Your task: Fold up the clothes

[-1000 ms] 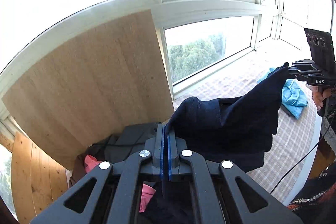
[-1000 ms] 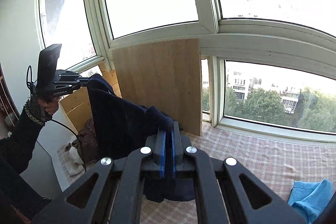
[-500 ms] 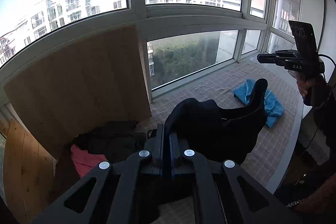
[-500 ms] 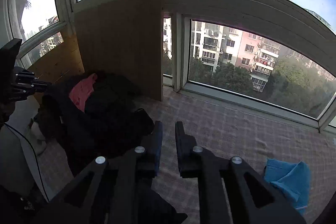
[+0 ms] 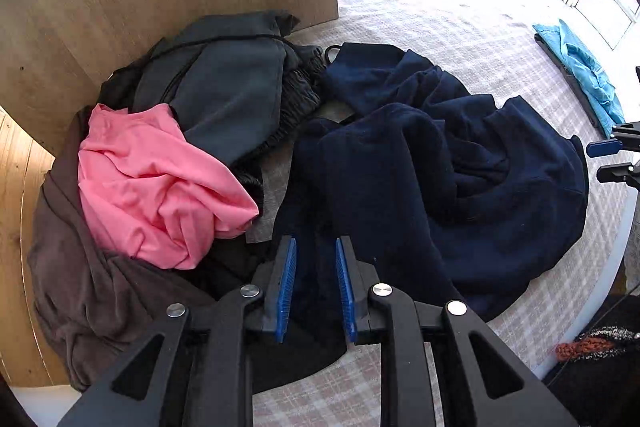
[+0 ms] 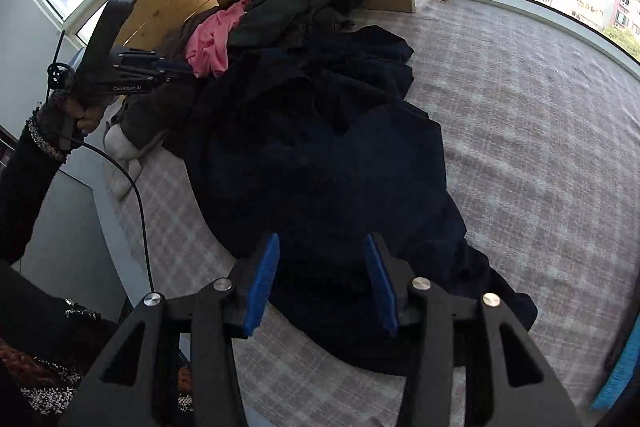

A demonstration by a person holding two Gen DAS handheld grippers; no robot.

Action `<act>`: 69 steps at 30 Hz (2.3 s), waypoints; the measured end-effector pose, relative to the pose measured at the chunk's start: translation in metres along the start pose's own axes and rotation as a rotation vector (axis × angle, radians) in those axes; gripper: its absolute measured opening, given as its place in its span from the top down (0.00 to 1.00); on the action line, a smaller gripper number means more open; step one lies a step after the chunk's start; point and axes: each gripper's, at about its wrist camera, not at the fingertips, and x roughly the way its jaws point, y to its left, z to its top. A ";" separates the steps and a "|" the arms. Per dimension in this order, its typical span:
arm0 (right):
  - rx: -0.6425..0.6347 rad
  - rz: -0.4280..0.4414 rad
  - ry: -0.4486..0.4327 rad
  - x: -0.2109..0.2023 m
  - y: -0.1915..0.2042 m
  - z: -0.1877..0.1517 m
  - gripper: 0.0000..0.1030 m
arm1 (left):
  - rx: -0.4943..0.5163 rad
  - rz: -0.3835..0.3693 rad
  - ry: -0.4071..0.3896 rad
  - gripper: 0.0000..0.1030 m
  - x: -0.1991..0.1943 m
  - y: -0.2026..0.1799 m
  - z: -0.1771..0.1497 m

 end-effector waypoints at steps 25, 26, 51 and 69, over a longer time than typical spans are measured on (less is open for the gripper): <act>0.323 -0.492 0.114 -0.088 -0.090 -0.087 0.96 | 0.161 -0.041 -0.035 0.69 -0.003 -0.009 0.023; 0.345 -0.477 0.115 -0.083 -0.094 -0.096 0.96 | 0.184 -0.048 -0.034 0.69 -0.001 -0.014 0.027; 0.395 -0.290 0.156 -0.027 -0.123 -0.108 0.77 | 0.807 -0.129 0.346 0.97 0.106 -0.145 0.113; 0.425 -0.126 0.054 -0.007 -0.147 -0.105 0.85 | 0.578 -0.158 0.150 0.97 0.027 -0.098 0.097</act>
